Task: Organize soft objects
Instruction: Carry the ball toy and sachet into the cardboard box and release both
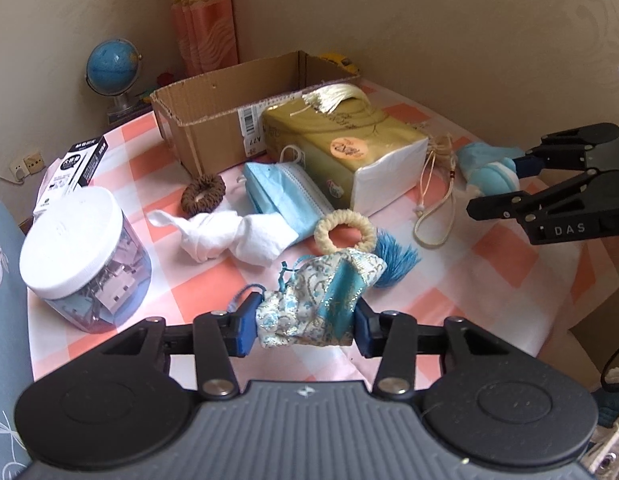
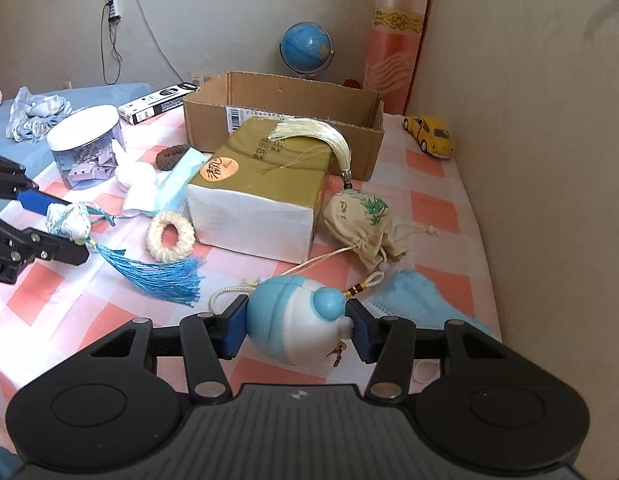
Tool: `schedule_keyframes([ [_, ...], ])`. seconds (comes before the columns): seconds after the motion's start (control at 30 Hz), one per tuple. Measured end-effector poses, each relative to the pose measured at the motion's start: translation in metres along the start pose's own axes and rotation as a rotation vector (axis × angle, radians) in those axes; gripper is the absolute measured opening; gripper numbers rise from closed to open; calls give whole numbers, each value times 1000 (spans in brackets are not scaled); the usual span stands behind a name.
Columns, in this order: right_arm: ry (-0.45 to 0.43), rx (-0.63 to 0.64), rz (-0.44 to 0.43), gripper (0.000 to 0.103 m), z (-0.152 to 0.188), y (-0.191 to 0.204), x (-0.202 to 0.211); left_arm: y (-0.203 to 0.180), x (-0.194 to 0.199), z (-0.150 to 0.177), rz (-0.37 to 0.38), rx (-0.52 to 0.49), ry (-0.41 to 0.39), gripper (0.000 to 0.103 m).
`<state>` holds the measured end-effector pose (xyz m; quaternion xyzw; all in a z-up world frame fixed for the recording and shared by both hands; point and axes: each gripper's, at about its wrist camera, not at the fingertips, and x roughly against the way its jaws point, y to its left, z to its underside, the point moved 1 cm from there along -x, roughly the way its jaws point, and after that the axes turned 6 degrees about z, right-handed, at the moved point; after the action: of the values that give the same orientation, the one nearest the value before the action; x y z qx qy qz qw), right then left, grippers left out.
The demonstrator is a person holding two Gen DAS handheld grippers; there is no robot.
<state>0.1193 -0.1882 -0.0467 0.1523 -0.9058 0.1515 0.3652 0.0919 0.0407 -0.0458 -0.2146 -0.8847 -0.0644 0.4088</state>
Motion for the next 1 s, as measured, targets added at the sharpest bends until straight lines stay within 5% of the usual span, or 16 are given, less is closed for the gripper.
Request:
schedule_keyframes([
  [0.57,-78,52,-28,57,-41,-9,26,2,37,-35,48,-57,-62,45],
  [1.0,-181,88,-48,57,-155,-24,-15,19,52,-66,11,-54,-149,45],
])
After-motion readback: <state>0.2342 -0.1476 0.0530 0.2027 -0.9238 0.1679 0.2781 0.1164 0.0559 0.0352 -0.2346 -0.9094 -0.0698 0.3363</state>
